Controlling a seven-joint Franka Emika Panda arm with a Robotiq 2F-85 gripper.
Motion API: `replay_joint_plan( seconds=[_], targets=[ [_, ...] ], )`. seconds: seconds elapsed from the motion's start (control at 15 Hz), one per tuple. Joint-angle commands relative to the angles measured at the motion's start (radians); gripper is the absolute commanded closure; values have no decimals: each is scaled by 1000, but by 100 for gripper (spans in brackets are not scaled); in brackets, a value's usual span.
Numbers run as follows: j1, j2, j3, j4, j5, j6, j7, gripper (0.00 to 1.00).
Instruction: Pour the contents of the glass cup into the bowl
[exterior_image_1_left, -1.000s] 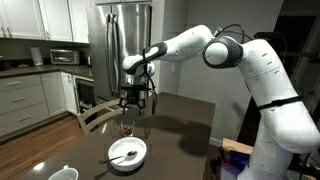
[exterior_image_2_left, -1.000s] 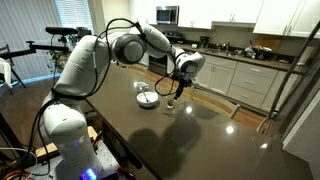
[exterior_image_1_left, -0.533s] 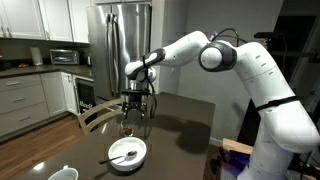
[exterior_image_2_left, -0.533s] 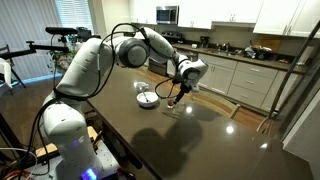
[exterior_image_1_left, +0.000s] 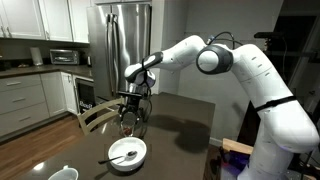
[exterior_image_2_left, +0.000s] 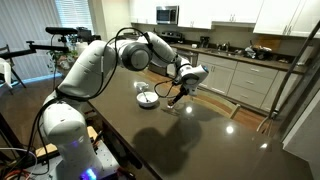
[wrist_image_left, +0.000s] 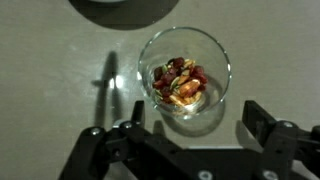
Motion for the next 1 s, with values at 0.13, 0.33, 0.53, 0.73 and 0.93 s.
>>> replay_joint_plan(
  seconds=[0.13, 0.33, 0.53, 0.73, 0.93],
  targets=[
    [-6, 35, 24, 26, 27, 19, 43, 0],
    [-7, 43, 25, 26, 22, 11, 54, 0],
    [-8, 33, 32, 17, 29, 0, 56, 0],
    [-14, 40, 40, 19, 46, -9, 70, 0],
    [-15, 42, 40, 19, 53, -8, 83, 0]
  ],
)
